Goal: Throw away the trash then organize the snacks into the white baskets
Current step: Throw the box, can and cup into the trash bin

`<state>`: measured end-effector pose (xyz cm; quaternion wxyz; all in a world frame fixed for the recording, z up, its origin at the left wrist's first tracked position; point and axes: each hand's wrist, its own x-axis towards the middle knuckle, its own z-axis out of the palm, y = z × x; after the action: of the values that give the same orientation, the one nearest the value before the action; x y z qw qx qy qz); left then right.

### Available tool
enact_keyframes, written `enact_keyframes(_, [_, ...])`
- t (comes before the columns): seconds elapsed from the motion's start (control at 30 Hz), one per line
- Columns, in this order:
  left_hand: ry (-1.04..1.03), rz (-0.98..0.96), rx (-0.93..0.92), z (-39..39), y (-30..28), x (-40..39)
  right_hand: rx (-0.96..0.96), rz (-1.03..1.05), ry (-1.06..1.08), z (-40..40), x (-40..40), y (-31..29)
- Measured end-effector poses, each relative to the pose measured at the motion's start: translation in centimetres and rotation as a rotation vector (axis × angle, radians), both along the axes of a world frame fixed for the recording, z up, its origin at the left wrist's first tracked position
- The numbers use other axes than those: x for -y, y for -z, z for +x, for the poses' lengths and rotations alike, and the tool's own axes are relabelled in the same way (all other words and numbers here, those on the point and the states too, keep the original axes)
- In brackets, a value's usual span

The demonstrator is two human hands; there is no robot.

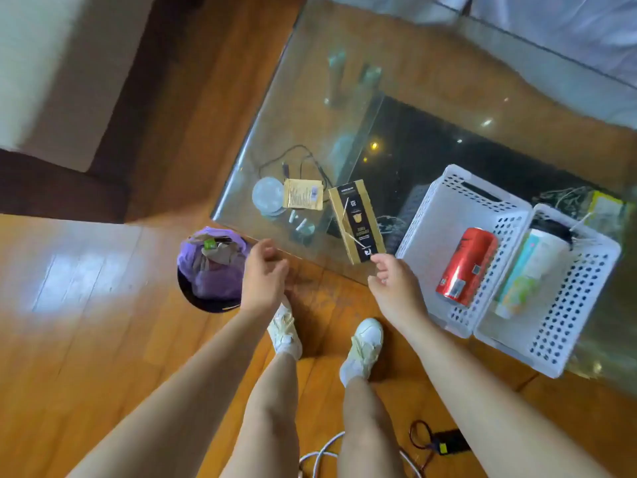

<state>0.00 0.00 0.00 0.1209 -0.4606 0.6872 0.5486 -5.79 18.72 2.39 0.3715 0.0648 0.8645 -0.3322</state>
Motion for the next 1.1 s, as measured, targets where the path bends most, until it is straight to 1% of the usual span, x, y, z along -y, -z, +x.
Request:
enact_keyframes(0.07, [0.138, -0.262, -0.018, -2.1, 1.6, 1.4, -0.102, 0.038, -0.012, -1.1, 1.3, 1.6])
enact_keyframes(0.13, [0.305, -0.395, -0.052, -4.5, 3.0, 3.0, -0.155, 0.057, -0.011, -2.1, 2.8, 2.9])
enact_keyframes(0.2, [0.489, -0.479, -0.08, -6.2, 4.5, 4.0, -0.179, 0.107, -0.03, -2.6, 3.7, 4.4])
enact_keyframes(0.3, [0.73, -0.589, -0.044, -9.0, 6.0, 4.9, -0.183, 0.193, -0.053, -3.6, 4.4, 6.3])
enact_keyframes(0.43, [0.964, -0.652, -0.008, -11.8, 7.9, 4.8, -0.173, 0.242, -0.034, -4.4, 4.5, 7.9])
enact_keyframes(0.5, [1.012, -0.671, -0.015, -12.6, 8.6, 4.4, -0.149, 0.24, -0.001, -4.5, 4.5, 8.4])
enact_keyframes(0.6, [1.067, -0.743, 0.025, -12.9, 9.2, 3.8, -0.109, 0.241, 0.044, -4.3, 4.4, 8.8])
enact_keyframes(0.7, [1.07, -0.783, 0.074, -12.9, 9.5, 3.6, -0.115, 0.239, 0.07, -4.3, 4.4, 8.9])
enact_keyframes(0.83, [1.064, -0.845, 0.081, -12.9, 9.6, 3.6, -0.138, 0.242, 0.07, -4.3, 4.4, 9.0])
enact_keyframes(1.1, [0.901, -0.838, 0.177, -12.2, 10.3, 3.6, -0.168, 0.364, 0.024, -4.4, 4.5, 8.7])
